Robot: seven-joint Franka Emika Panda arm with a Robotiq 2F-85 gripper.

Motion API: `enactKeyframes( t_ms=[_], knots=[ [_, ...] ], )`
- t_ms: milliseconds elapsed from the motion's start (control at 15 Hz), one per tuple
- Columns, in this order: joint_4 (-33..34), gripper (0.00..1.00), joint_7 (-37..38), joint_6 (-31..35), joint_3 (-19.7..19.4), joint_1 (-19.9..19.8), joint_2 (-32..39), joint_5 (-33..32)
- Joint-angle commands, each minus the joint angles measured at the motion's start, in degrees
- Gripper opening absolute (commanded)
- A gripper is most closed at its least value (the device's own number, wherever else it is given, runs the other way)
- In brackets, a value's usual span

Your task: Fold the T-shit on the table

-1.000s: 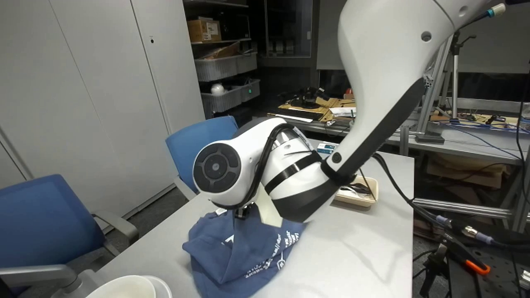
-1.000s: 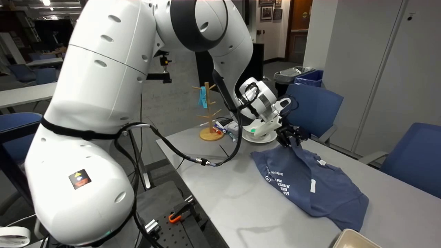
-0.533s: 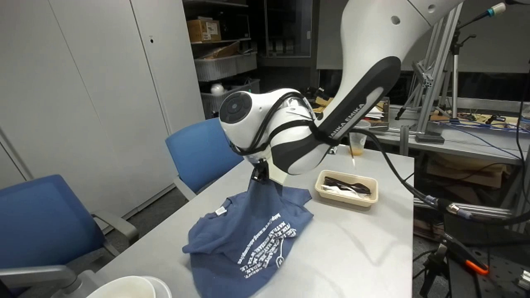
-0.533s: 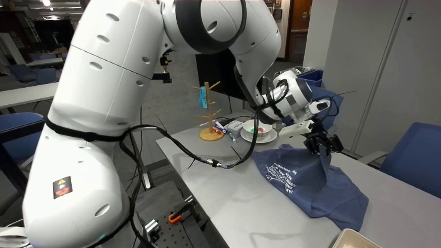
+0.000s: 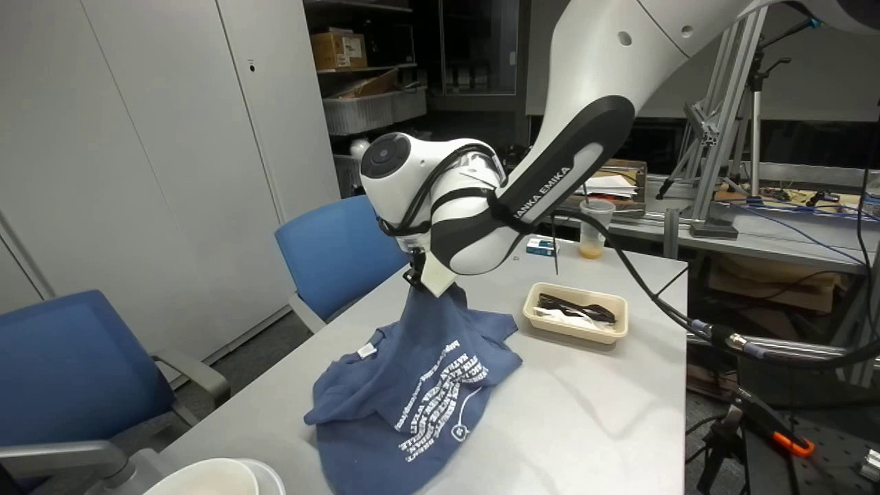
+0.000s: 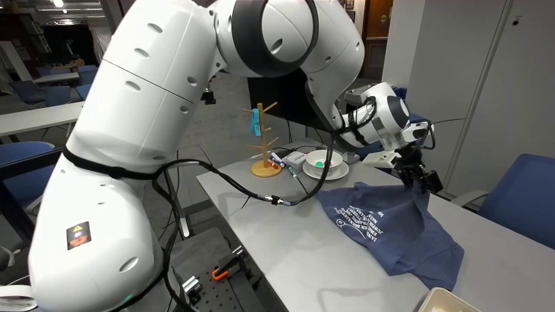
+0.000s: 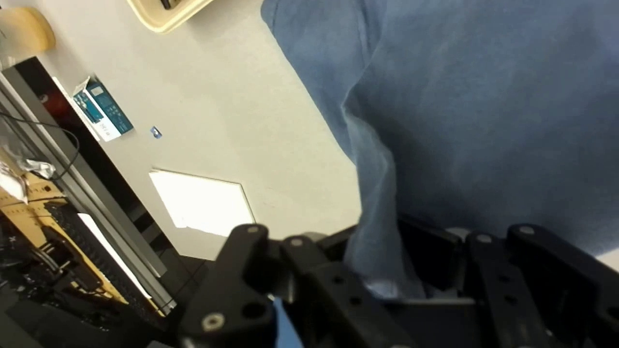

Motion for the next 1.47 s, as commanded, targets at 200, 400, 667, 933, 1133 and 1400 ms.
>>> enactKeyframes(
  t_ms=[200, 400, 667, 933, 1133, 1400],
  knots=[
    [7.1, 0.00, 20.6, -1.2, -7.2, 6.2, 5.4, -2.1],
    [8.7, 0.33, 27.5, -3.8, -8.6, 7.6, 6.7, -3.3],
    [10.3, 0.62, 34.2, -7.2, -8.3, 7.7, 7.8, -5.3],
    [11.3, 0.93, 36.8, -8.0, -8.2, 7.7, 8.6, -7.2],
    [10.0, 1.00, 30.7, -6.4, -5.3, 5.6, 7.5, -6.4],
    [-0.1, 1.00, 23.6, -2.9, -0.8, 6.0, 1.7, -5.9]
  ],
)
